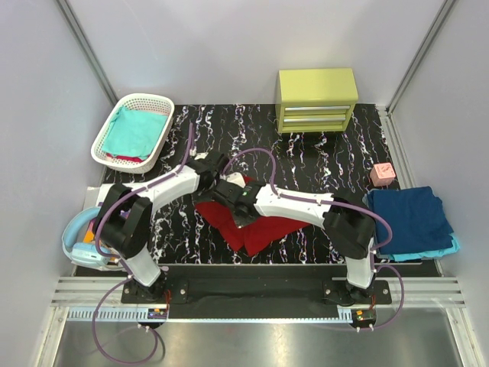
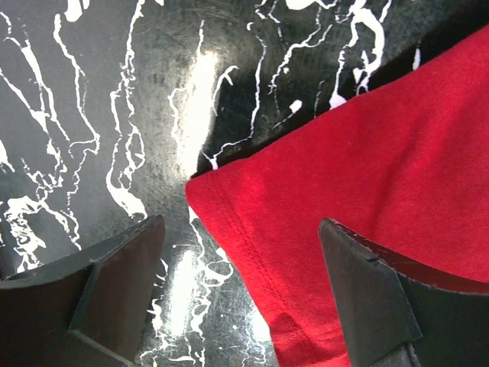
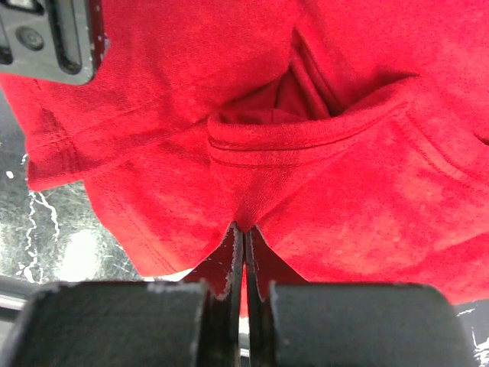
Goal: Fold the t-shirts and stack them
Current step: Move the tshirt to the center of the board
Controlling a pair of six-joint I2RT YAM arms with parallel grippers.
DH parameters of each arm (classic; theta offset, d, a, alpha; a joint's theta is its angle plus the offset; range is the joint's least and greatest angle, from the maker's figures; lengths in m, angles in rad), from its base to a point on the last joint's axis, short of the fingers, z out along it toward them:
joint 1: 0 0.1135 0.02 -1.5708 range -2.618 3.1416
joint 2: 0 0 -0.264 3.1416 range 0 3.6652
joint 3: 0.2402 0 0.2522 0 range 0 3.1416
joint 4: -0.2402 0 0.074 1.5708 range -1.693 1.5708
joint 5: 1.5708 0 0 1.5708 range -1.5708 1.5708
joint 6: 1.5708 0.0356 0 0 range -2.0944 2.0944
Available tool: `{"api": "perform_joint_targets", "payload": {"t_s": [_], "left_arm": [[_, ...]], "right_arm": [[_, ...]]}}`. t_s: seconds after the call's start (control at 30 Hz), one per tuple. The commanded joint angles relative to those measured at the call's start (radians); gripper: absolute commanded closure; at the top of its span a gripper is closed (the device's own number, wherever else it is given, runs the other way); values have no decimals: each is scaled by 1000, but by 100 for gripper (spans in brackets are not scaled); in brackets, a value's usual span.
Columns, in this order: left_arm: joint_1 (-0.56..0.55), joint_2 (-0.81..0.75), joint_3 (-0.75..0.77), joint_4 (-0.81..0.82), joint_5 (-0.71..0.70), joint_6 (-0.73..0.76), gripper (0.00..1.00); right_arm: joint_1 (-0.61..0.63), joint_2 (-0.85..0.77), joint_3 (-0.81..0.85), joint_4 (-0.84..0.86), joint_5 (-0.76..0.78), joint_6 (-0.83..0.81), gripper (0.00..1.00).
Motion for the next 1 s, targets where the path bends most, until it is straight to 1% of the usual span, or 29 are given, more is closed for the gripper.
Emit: {"api": "perform_joint_targets", "payload": {"t_s": [0.0,0.1,0.17,0.2,0.27,0.3,0.33,0.4,0.43,0.53,0.67,0.83,0.87,0.97], "left_arm": [[-32,-44,-9,20,31,19,14],[-32,-46,-7,23,39,25,14],[-32,-49,-7,28,45,31,14],[-33,-46,-6,29,52,33,14],[-32,-40,-1,35,60,36,15],[-32,-38,2,35,66,36,15],[-33,-34,8,38,68,36,15],[-33,-29,16,40,77,40,15],[-33,-21,26,41,78,42,16],[-33,-14,48,40,86,51,16],[-35,-12,69,40,83,72,16],[-33,0,112,35,66,100,16],[-33,5,120,34,65,108,16],[-33,17,148,31,68,117,17]], "right_arm": [[-1,-51,16,-25,81,40,100],[0,-137,-6,-98,140,83,100],[0,-215,-15,-178,184,114,100],[2,-241,-20,-211,195,153,100],[0,-307,-20,-322,207,187,100],[2,-326,-21,-362,212,235,100],[0,-362,-24,-441,215,259,100],[2,-395,-41,-514,217,331,100],[3,-427,-52,-576,215,358,100],[5,-500,-121,-640,166,444,100],[20,-580,-216,-696,30,545,100],[97,-665,-300,-785,-92,649,100],[127,-673,-325,-792,-134,674,100],[172,-696,-374,-815,-214,694,100]]}}
